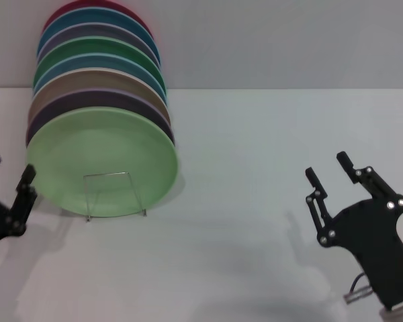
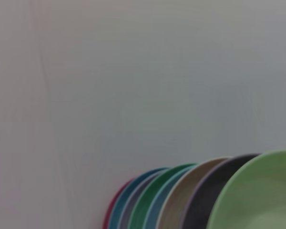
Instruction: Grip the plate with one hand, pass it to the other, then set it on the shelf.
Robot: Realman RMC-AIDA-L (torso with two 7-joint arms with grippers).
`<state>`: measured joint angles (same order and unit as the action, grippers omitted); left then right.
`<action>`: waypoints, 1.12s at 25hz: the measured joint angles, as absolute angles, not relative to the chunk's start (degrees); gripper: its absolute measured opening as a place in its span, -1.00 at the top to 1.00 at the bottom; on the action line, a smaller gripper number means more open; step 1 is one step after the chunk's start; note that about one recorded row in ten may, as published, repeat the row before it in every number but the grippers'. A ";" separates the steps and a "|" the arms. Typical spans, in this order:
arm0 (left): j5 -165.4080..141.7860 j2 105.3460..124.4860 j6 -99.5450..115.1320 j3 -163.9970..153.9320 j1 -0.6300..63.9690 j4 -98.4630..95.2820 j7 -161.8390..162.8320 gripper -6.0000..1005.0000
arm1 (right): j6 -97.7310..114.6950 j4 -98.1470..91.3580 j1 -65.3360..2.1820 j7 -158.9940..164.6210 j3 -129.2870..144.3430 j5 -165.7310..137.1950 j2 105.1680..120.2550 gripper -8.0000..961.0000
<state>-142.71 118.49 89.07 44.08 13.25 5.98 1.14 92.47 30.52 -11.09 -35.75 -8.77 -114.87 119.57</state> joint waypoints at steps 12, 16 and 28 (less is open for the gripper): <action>-142.87 118.93 92.35 43.21 7.21 11.91 9.74 -0.38 | 87.71 27.23 -17.37 -27.83 -12.03 -102.69 119.57 0.17; -142.66 118.95 89.24 42.38 8.24 13.74 10.60 -0.53 | 87.32 26.93 -17.92 -24.01 -13.22 -102.63 119.32 0.15; -142.36 118.84 86.38 43.79 10.24 14.10 14.22 -0.56 | 87.33 17.56 -21.47 -4.20 -13.54 -102.97 119.20 -0.41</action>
<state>-142.36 118.84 86.38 43.79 10.24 14.10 14.22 87.33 17.56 -21.47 -4.20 -13.53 -102.97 119.20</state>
